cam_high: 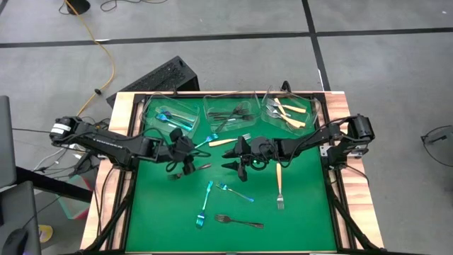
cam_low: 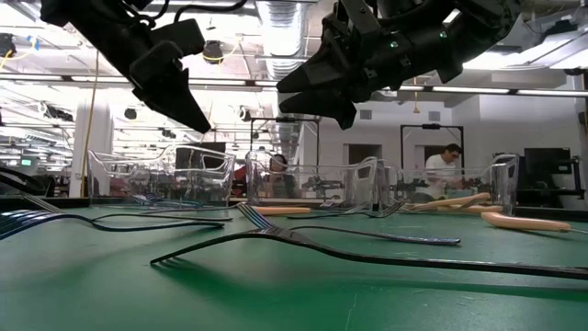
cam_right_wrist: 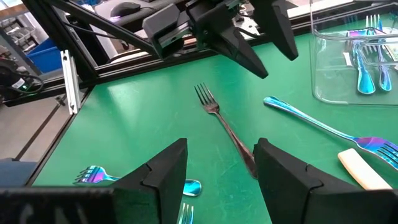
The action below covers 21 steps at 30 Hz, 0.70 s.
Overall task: Sort silverware by color (type)
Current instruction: Put the blue fork into the left transparent bin
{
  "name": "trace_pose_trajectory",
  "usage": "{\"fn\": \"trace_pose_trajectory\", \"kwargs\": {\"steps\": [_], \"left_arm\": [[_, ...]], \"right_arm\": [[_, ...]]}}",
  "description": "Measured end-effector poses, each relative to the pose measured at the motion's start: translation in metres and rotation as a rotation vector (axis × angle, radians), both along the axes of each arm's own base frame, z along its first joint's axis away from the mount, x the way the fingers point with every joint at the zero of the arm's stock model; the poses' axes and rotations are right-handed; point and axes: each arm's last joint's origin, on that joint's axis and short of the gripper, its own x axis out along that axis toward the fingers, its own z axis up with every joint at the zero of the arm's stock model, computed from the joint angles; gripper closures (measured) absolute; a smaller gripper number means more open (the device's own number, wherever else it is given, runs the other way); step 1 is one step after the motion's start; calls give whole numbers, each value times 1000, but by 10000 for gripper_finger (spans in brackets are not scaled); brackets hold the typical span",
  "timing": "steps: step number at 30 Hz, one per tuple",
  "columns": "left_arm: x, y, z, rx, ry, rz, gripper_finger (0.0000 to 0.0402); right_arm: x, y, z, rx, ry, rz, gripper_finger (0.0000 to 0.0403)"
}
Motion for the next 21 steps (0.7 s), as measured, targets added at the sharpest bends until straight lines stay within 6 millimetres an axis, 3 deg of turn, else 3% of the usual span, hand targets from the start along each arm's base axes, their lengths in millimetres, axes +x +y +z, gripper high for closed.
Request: {"fn": "trace_pose_trajectory", "kwargs": {"steps": [11, 21], "left_arm": [[0, 13, 0, -13, -4, 71, 257], [1, 13, -1, -10, 28, -10, 257]], "right_arm": [[0, 0, 0, -1, 5, 0, 198], [-1, -1, -4, -4, 47, -1, 198]]}}
